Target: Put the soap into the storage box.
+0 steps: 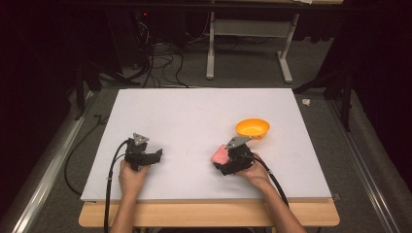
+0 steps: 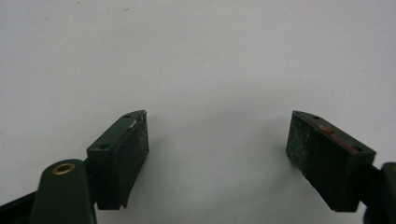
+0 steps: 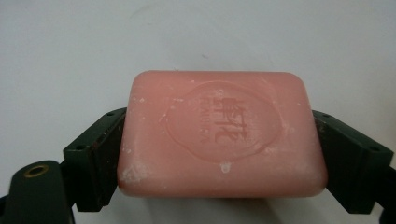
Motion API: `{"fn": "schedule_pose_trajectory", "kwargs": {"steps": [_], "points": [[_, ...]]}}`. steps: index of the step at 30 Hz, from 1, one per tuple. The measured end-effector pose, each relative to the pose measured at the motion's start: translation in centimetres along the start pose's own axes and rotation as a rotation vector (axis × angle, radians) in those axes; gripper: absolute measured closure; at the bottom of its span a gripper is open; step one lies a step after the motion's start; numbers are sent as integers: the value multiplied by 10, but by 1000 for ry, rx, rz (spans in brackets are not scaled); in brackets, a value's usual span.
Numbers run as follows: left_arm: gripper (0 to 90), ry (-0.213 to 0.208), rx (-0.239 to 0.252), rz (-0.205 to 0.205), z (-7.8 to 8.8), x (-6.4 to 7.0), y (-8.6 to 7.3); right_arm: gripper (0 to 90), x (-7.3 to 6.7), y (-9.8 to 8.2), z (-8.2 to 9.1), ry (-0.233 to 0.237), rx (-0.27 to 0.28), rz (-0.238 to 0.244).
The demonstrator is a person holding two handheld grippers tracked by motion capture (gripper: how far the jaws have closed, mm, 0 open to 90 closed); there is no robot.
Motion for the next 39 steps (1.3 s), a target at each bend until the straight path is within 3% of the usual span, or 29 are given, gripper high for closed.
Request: {"fn": "schedule_pose_trajectory", "kwargs": {"steps": [21,39], "points": [[214,4,-2,-5,0,0,0,135,9,-5,37,-36,86,-87],[213,3,-2,-3,0,0,0,135,25,-30,68,-90,119,-184]]}}
Point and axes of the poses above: each handheld gripper's, and its own axes: z roughly backward along the jaws, y roughly out of its top, x roughly to its right, the point moved 10 cm from there along -z, roughly forward along the jaws, and after that the axes turned 1 degree about -x, right-handed, at the moved point
